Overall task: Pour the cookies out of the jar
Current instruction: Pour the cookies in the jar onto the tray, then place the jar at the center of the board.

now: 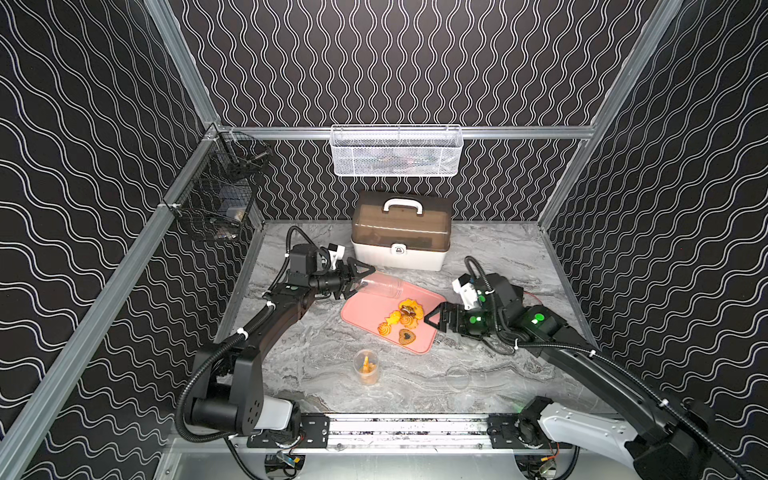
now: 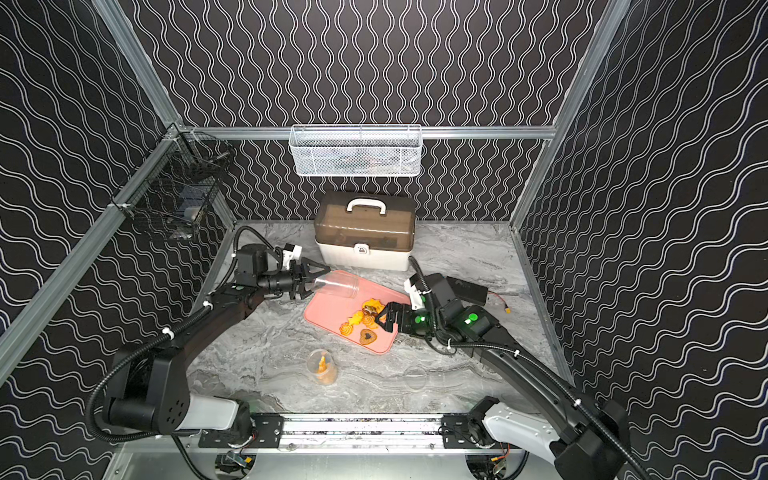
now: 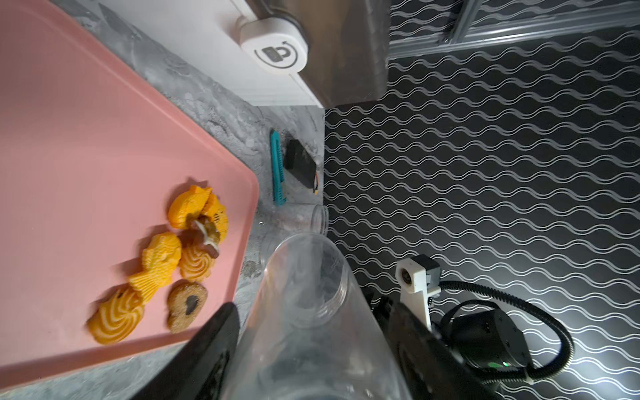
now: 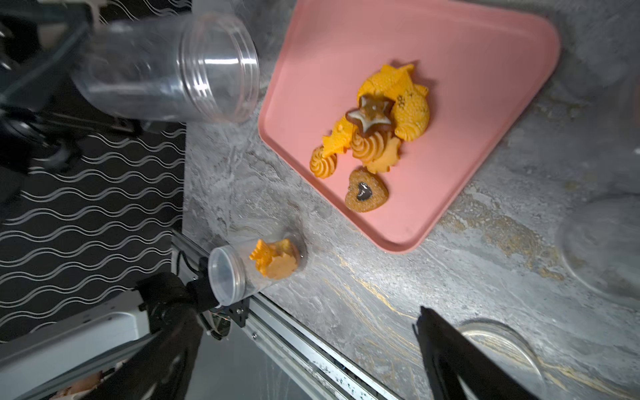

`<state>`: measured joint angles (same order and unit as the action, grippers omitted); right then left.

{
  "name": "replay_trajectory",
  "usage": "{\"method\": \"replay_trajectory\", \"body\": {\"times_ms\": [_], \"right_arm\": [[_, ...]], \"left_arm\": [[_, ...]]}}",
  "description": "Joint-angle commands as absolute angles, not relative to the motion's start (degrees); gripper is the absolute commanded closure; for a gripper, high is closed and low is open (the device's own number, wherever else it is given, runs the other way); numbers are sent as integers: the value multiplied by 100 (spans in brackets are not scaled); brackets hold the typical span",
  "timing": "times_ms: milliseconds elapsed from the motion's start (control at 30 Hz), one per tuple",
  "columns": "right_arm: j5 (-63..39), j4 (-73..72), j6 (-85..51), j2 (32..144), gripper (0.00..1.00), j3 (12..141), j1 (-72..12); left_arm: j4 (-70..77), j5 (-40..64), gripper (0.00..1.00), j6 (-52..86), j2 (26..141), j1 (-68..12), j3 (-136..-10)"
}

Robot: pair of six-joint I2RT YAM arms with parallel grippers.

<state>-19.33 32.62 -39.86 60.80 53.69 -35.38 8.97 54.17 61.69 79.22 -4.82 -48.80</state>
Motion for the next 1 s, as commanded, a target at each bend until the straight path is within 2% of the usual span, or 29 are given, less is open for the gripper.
{"method": "replay_trajectory", "body": {"times_ms": [0, 200, 467, 967], "right_arm": [[-2699, 3155, -4118, 5954, 0, 5536, -3123], [-3945, 2298, -4710, 6130, 0, 5742, -2413], [-4625, 781, -5650, 6747, 0, 5691, -2364], [-4808, -189, -6156, 7313, 0, 6055, -2851]], "left_arm": [[2340, 5509, 29, 7426, 7685, -475, -4641], [4212, 5198, 30, 9148, 7439, -475, -3988], [5793, 4871, 30, 10618, 7471, -608, -3648], [4860, 4812, 29, 10133, 6993, -1135, -3816]]}}
